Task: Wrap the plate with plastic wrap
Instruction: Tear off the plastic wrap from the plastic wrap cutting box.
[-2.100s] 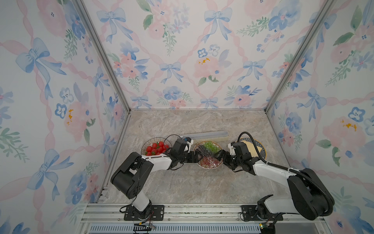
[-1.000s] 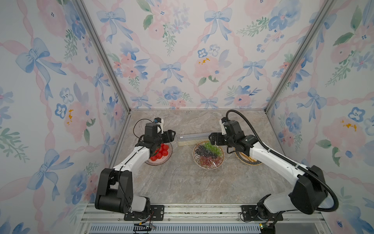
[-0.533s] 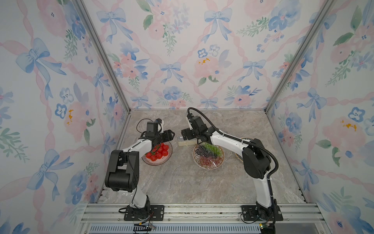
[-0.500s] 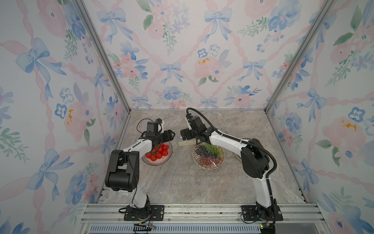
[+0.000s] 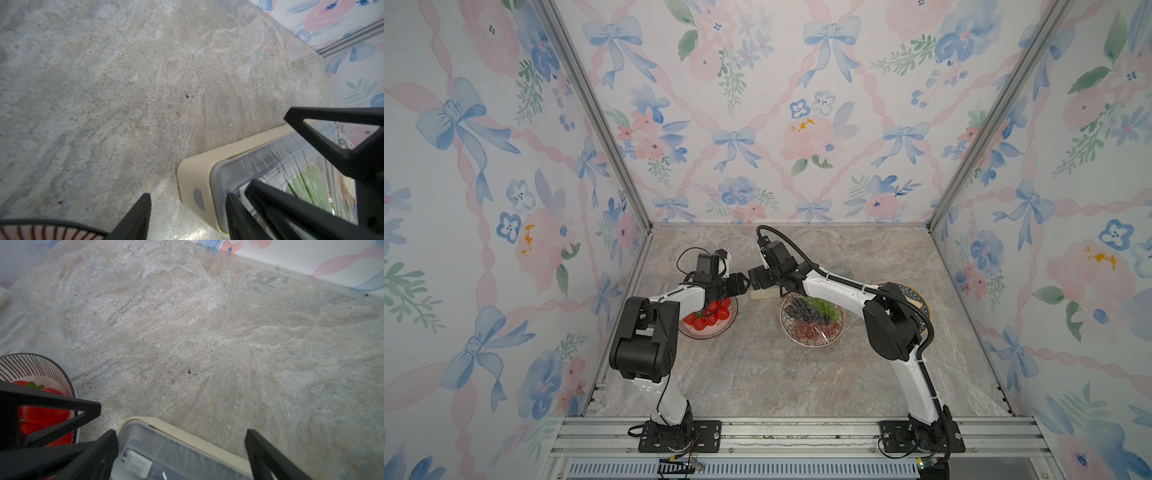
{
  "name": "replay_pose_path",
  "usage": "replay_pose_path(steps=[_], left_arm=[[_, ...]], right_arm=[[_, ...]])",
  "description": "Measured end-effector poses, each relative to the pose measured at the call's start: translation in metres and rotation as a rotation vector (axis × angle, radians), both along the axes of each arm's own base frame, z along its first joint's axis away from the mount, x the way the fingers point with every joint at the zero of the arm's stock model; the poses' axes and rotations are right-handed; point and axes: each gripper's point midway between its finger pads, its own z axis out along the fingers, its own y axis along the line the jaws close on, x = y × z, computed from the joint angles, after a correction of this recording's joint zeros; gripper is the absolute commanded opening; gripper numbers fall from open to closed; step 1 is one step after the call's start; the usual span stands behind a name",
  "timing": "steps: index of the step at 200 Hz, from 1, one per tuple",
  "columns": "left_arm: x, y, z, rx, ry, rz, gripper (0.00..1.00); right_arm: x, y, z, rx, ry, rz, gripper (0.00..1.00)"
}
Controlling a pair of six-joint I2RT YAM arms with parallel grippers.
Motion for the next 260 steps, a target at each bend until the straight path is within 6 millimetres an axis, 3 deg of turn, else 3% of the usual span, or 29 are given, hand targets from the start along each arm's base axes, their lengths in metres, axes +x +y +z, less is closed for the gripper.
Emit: replay_pose_path(steps=[39,128,223,260], left_arm=[[0.000,-0.001,-0.001,0.002,0.001,0.000,0.56],[0.003,0.001,-0.003,0.012,-0.009,0.009,0.57],[0.007,0.002,-0.002,0.021,-0.024,0.018,0.57],[0.007,0.002,-0.002,0.020,-0.024,0.019,0.57]], right_arm=[[0.000,0.001,-0.015,-0.040,0.014,0.010,0.96],[0.006,-0.008,-0.013,-0.068,-0.028,-0.011,0.96],[0.016,-0.080,-0.012,-0.158,-0.043,-0.110,0.96],[0.020,-0.122,-0.010,-0.204,-0.048,-0.176,0.97]])
